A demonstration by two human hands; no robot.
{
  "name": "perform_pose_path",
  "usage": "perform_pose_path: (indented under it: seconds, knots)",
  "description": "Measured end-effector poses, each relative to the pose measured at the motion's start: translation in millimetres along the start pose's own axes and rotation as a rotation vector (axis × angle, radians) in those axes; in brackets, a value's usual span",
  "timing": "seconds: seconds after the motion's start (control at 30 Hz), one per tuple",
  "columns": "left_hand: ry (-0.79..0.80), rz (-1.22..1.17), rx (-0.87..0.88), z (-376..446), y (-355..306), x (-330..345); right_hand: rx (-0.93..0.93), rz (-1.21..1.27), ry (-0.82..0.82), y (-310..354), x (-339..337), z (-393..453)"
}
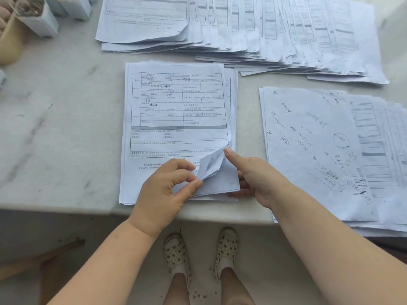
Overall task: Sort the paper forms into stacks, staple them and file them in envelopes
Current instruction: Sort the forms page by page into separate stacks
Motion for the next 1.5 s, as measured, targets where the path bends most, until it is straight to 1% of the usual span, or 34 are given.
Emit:
perform_pose_path:
  seconds: [0.07, 0.23, 0.43, 0.57, 0.63, 0.73, 0.77, 0.8, 0.9, 1.0, 1.07, 1.2, 1.3, 1.37, 1.43, 1.5]
  knots:
    - [-0.015, 0.01, -0.002, 0, 1, 0, -0.009, -0.012, -0.013, 0, 1, 0]
    - [-0.009, -0.008, -0.014, 0, 1, 2, -0.033, 0.016, 0.069, -4, -4, -3]
    - [-0.02, 0.026, -0.003, 0, 2, 3, -0.049, -0.022, 0.077, -8, -6, 1]
    - [-0.023, -0.004, -0.004, -1, -1, 0, -0.053, 0.014, 0.114, -9, -11, 2]
    - [-0.08, -0.021, -0.048, 1, -2, 0, -0.049, 0.054, 0.147, -11, -14, 1]
    - [-0.241, -0.106, -0.188, 6, -5, 2, -0.044, 0.083, 0.211, -13, -21, 1]
    - [-0.252, -0.077, -0.175, 7, -6, 4, -0.044, 0.091, 0.226, -13, -22, 0]
    - [-0.228, -0.017, -0.13, 8, -7, 7, -0.047, 0.089, 0.228, -13, -22, 0]
    - [-0.104, 0.166, 0.005, 6, -11, 12, -0.073, 0.036, 0.159, -13, -17, 1]
    - [-0.083, 0.261, 0.044, 4, -12, 15, -0.11, -0.013, 0.072, -14, -9, 2]
    - [-0.087, 0.279, 0.057, 5, -10, 14, -0.12, -0.019, 0.037, -12, -4, 2]
    - [-0.087, 0.262, 0.021, 4, -6, 12, -0.11, -0.009, 0.039, -9, -1, 0]
    - [-0.206, 0.163, -0.084, 3, -5, 10, -0.105, 0.0, 0.127, -9, -9, -3]
    - [-0.283, 0.109, -0.121, 4, -7, 10, -0.088, 0.008, 0.16, -10, -12, -5]
    - [-0.302, 0.105, -0.111, 6, -7, 10, -0.085, -0.003, 0.125, -10, -10, -3]
    - [-0.256, 0.104, -0.055, 5, -8, 12, -0.095, -0.026, 0.063, -10, -5, 0]
Point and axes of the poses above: each hand's wrist, its own z-axis towards the middle knuckle, its own x-axis out of the palm, y = z × x, the point moved 1 cm from there along z, towards the middle knuckle, and after that the axes turned 6 degrees about z, right-handed, at the moved point
